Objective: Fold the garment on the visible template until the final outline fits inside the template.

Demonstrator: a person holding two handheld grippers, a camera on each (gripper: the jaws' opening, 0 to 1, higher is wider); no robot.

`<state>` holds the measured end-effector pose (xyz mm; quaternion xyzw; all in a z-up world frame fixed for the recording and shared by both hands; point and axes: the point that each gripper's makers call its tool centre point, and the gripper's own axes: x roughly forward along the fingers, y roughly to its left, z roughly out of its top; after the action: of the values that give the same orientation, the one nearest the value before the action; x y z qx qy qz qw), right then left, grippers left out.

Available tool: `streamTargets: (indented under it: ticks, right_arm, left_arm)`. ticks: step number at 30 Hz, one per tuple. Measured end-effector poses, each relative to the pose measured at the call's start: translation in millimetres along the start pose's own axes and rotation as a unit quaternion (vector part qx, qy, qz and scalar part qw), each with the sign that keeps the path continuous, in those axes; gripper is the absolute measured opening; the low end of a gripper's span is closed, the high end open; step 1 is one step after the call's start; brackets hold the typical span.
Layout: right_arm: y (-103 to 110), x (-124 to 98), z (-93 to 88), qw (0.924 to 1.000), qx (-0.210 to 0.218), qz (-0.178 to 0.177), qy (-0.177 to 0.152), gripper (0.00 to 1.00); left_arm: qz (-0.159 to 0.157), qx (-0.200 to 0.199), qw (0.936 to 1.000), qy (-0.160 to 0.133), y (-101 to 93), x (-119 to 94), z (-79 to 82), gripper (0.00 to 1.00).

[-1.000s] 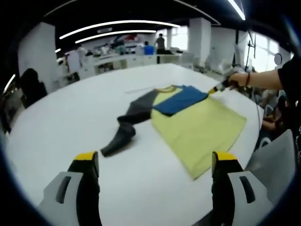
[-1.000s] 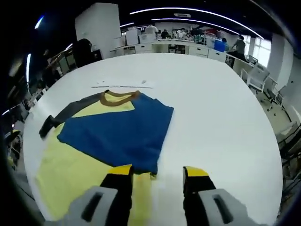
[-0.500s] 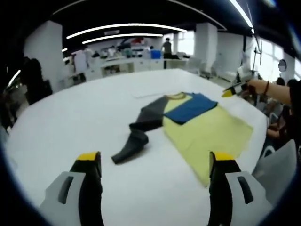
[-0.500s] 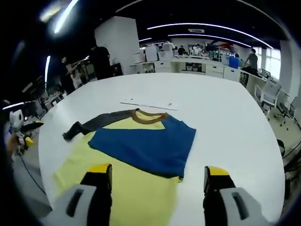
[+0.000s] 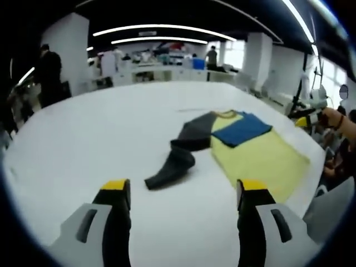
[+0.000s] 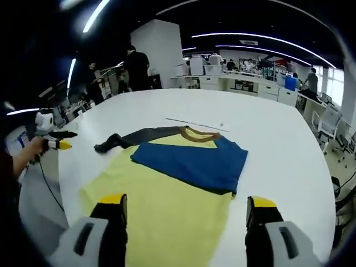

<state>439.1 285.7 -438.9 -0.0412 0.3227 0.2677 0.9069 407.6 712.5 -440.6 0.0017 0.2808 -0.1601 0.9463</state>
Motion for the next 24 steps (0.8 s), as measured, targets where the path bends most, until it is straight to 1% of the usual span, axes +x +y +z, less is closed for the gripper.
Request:
streamTargets:
  ticks: [3, 5, 8, 9, 10, 12, 13, 15, 18, 22, 24]
  right_arm:
    - [8.3, -5.2, -4.1, 1.0000, 0.003, 0.005, -0.005, 0.89]
    - [13.3, -8.6, -7.4, 0.9999, 0.009, 0.006, -0.010, 0.88]
    - [18.7, -13.3, -12.3, 0.9998, 0.010, 0.003, -0.014, 0.88]
    - [19.1, -13.7, -12.8, 0.9999, 0.010, 0.003, -0.014, 0.88]
    - [19.6, -15.3, -14.4, 0.9999, 0.007, 0.000, -0.014, 0.88]
    - [19.4, -17.3, -16.4, 0.9999, 0.003, -0.005, -0.014, 0.87]
    - [18.9, -18.1, -17.2, 0.9999, 0.001, -0.007, -0.014, 0.87]
    - [17.3, -19.2, -18.5, 0.9999, -0.003, -0.010, -0.011, 0.87]
    - [14.7, -22.0, -20.4, 0.9998, -0.006, -0.019, -0.008, 0.87]
    - [12.4, -23.2, -23.3, 0.9996, -0.007, -0.026, -0.004, 0.86]
    - [11.7, -23.1, -25.6, 0.9995, -0.011, -0.029, 0.002, 0.86]
  left_arm:
    - [0.007, -0.017, 0.9998, 0.005, 6.0, 6.5, -5.6, 0.66]
    - [0.014, -0.027, 0.9995, 0.009, 9.9, 11.1, -9.6, 0.64]
    - [0.025, -0.061, 0.9978, 0.009, 14.8, 16.5, -14.4, 0.59]
    - [0.026, -0.071, 0.9971, 0.006, 15.5, 18.1, -15.2, 0.57]
    - [0.029, -0.092, 0.9953, 0.004, 16.6, 20.8, -16.9, 0.56]
    - [0.030, -0.111, 0.9933, 0.007, 18.9, 25.4, -21.6, 0.53]
    - [0.036, -0.126, 0.9914, 0.011, 20.6, 27.1, -24.7, 0.51]
    - [0.040, -0.124, 0.9914, 0.012, 23.2, 31.3, -26.9, 0.49]
    - [0.045, -0.152, 0.9873, 0.011, 22.5, 41.2, -30.7, 0.50]
    - [0.046, -0.170, 0.9843, 0.012, 23.4, 51.9, -32.1, 0.46]
    - [0.048, -0.185, 0.9814, 0.009, 24.1, 55.5, -31.6, 0.45]
